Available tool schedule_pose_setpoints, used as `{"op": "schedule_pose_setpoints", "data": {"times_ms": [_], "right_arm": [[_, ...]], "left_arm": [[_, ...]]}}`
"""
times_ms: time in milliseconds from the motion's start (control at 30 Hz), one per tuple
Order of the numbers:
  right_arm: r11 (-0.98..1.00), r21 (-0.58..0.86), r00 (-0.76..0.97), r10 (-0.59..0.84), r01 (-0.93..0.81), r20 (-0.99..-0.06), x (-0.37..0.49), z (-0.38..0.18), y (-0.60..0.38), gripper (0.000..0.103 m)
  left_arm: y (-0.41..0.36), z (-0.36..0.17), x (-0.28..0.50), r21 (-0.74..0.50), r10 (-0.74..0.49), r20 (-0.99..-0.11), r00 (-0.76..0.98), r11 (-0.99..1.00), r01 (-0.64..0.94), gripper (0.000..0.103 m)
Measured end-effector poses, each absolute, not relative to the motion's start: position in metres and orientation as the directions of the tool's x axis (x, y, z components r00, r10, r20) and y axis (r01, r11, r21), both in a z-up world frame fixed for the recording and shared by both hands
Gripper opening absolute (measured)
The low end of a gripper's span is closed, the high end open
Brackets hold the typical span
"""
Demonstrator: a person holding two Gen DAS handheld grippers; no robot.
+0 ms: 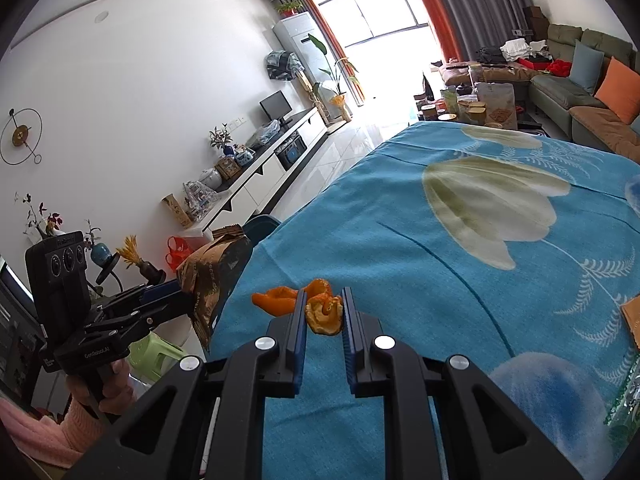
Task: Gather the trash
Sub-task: 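Carry the gold wrapper and orange peel in both tools toward the teal bin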
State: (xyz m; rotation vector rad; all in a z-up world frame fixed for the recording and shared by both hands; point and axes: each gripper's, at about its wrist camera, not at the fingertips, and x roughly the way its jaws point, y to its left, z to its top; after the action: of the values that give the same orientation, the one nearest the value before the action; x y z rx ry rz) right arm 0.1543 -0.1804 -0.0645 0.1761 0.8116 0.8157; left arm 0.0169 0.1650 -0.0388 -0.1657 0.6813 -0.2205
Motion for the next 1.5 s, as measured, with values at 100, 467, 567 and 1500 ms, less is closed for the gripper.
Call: {"op": "schedule_pose_setpoints", "data": {"times_ms": [100,467,567,1500], "right_arm": [[0.684,0.439,0.402,0.712,-0.583,-0.576,0.155,-0.065,-0.176,0.015],[0.667,0.451,0.379,0.726,-0.594,-0.574,0.162,-0.067,-0.165,0.015],[0.662,0.454,0.372,0.729,-0.597,-0.574,0.163,-0.067,-0.162,0.015],[0.614,0.444,0.317,0.754,-0.653,-0.576,0.169,-0.058,-0.125,0.015]], "left_arm": [[0.169,-0.038,0.016,-0.221,-0.247,-0.604,0.758,0.965,0.139,0.047],[0.177,-0.039,0.016,-0.215,-0.226,-0.604,0.764,0.970,0.116,0.047],[0.180,-0.038,0.016,-0.215,-0.220,-0.604,0.766,0.970,0.109,0.047],[0.208,-0.038,0.017,-0.210,-0.157,-0.607,0.779,0.977,0.033,0.047]]}}
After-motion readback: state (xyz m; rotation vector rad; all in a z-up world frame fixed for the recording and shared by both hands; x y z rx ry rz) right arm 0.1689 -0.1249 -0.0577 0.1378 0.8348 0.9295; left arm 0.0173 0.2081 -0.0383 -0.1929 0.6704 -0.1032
